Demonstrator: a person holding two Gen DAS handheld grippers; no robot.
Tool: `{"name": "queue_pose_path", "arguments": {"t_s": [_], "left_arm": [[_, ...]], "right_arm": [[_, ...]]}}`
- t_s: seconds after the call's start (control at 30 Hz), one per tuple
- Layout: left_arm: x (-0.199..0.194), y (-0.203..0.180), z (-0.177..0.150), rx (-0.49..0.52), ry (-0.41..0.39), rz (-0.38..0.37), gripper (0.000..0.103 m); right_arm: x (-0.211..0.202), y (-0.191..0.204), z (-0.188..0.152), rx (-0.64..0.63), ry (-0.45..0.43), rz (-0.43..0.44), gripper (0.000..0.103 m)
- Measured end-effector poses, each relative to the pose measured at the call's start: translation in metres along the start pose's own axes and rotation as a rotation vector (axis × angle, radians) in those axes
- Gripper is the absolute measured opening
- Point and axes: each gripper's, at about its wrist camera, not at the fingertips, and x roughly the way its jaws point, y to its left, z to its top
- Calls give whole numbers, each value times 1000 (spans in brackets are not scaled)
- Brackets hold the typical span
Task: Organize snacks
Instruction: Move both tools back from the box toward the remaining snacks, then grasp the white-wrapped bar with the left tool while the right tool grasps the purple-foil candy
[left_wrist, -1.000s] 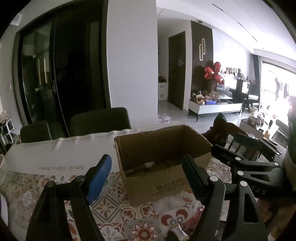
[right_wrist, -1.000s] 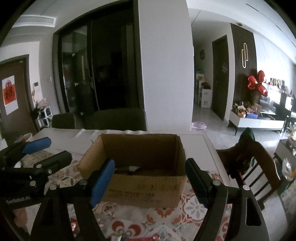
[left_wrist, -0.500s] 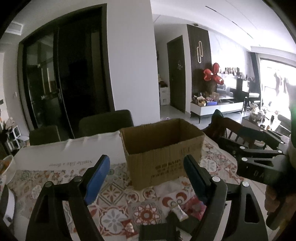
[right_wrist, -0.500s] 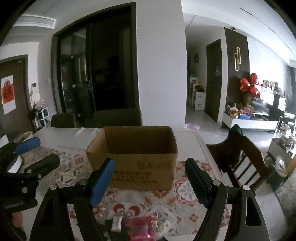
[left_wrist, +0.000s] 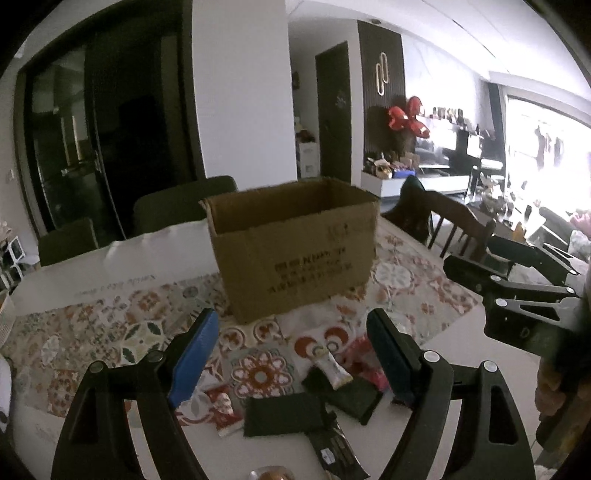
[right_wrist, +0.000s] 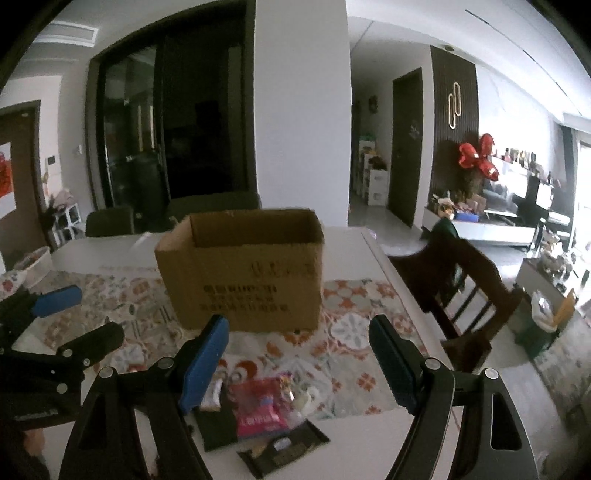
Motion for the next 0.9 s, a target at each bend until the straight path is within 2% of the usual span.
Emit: {"name": "queue_pose_path", "arguments": {"t_s": [0.37,0.53,0.67,0.7,0.77,0.9], "left_arm": [[29,-16,-27,40,48,-24,82],[50,-16,-35,-11,102,-47,79],[65,-18,-41,-32,133,-33,74],[68,-18,-43,-36,140,-31,73],[74,-19,-44,-46,155,-34,70],[87,-21,-47,-74,185,-25,64]], "right_arm": [[19,-10,-45,12,126,-21,79],[32,-15,-52,21,149,7,79],[45,-15,-53,30,157,29,78],[48,-15,-53,30,159,36,77],[55,-14,-54,23,168,53,67],[68,-10,-57,19,197,94,60]]}}
